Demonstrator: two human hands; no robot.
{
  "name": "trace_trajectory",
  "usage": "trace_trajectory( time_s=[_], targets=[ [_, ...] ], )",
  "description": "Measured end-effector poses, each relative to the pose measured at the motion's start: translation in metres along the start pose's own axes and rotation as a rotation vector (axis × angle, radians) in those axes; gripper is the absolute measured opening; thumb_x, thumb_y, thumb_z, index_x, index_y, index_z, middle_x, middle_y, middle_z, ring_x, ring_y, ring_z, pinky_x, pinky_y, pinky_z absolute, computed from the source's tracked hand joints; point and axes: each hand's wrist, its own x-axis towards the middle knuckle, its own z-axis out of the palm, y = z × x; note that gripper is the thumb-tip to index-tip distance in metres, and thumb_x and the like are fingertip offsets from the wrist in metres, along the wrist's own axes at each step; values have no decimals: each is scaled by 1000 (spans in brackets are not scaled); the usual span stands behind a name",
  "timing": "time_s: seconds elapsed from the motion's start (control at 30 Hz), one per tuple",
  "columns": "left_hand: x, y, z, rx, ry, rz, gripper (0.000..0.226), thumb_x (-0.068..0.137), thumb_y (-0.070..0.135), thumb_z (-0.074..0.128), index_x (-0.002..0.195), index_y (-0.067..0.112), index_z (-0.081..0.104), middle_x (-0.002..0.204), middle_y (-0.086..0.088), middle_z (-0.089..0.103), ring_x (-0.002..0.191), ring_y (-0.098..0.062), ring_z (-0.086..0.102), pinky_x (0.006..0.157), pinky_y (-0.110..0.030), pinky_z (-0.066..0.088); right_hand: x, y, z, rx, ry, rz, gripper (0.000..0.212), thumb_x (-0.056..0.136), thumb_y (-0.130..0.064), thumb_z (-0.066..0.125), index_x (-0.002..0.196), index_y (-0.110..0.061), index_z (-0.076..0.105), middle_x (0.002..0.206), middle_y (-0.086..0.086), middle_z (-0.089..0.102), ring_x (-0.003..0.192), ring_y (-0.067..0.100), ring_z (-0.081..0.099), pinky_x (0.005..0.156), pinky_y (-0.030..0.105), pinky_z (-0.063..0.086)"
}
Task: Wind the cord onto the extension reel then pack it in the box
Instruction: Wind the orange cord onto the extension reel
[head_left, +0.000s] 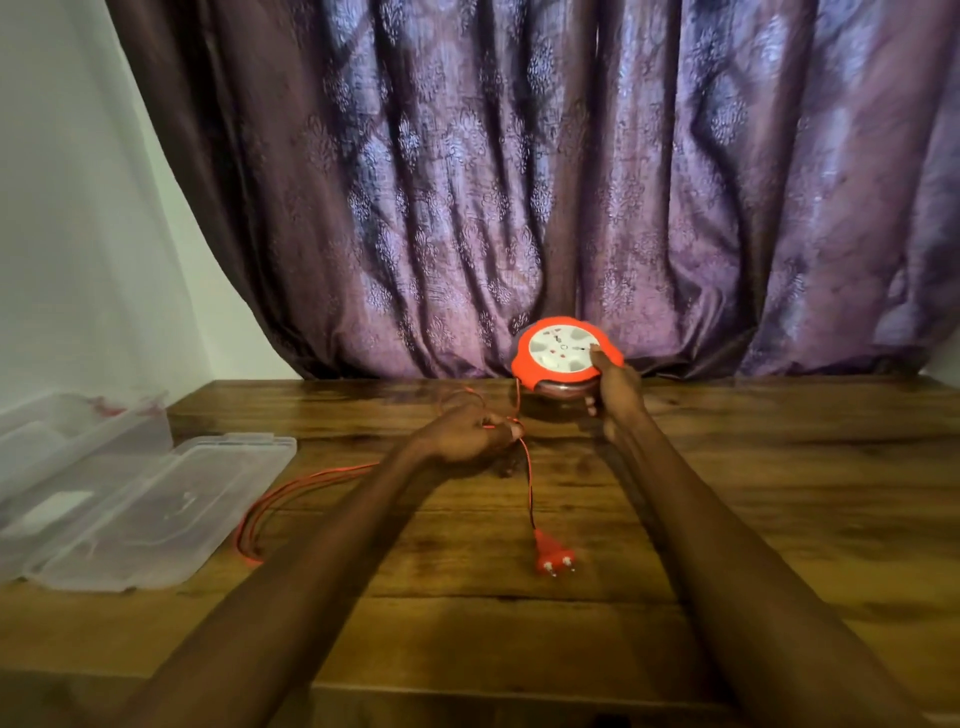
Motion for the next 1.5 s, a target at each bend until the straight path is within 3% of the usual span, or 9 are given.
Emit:
trace_trajectory(
  time_s=[0.2,0.37,0.57,0.77,1.0,1.1,1.2,1.33,1.5],
  targets=[
    [26,-2,-5,-565,338,-197,35,102,17,45,75,7,65,73,-12,60,55,-14,52,54,-26,38,0,-4,3,86,14,-57,39,95,-28,64,125,-4,59,76,-1,67,50,11,50,51,25,40],
    [38,-14,-28,-655,576,-165,22,100,22,51,83,14,63,75,-5,62,54,-11,54,49,-21,42,0,-14,-8,27,-74,-163,36,94,-33,65,124,-13,62,80,2,66,46,6,46,36,15,28],
    [53,7,-35,-636,446,6,20,99,22,56,102,6,67,88,-11,64,71,-13,57,60,-22,46,-4,-29,6,-80,-371,-299,28,95,-15,65,123,-14,63,96,-1,72,74,2,67,56,15,51],
    [45,-16,-42,-935,211,-164,29,89,14,69,113,-1,61,109,-28,56,95,-39,51,102,-72,31,5,-21,10,-214,-410,-310,45,92,-16,68,136,-13,57,121,11,68,96,13,66,87,34,58],
    [33,-25,-44,-853,248,-181,15,90,18,68,103,16,64,86,-5,68,73,-14,65,63,-33,61,2,-3,20,-295,-369,-382,40,96,-18,65,135,-12,55,113,-1,68,99,9,64,84,27,56],
    [34,-25,-38,-902,382,-164,9,90,13,68,84,16,62,70,-6,63,57,-16,61,59,-39,61,-2,-4,8,-762,-195,-848,46,96,-33,64,139,-22,52,131,0,55,115,11,54,97,28,45],
    [37,-27,-35,-839,524,-117,16,89,9,69,81,18,58,59,6,57,52,-13,53,57,-35,55,-13,-7,8,-1148,-196,-1217,38,95,-42,55,130,-27,59,113,4,60,101,26,58,87,40,48],
    [40,-23,-29,-812,600,-63,15,89,7,69,90,16,56,64,9,57,53,-6,56,56,-28,51,-32,-1,25,-1502,-170,-1132,57,90,-57,46,143,-37,47,118,4,63,105,31,57,84,44,45],
    [41,-9,-24,-613,695,59,28,87,1,69,109,7,54,76,4,58,56,11,58,55,-8,47,-32,-7,29,-1508,-79,-1178,61,89,-57,50,147,-39,40,113,6,69,103,33,60,81,44,45]
  ],
)
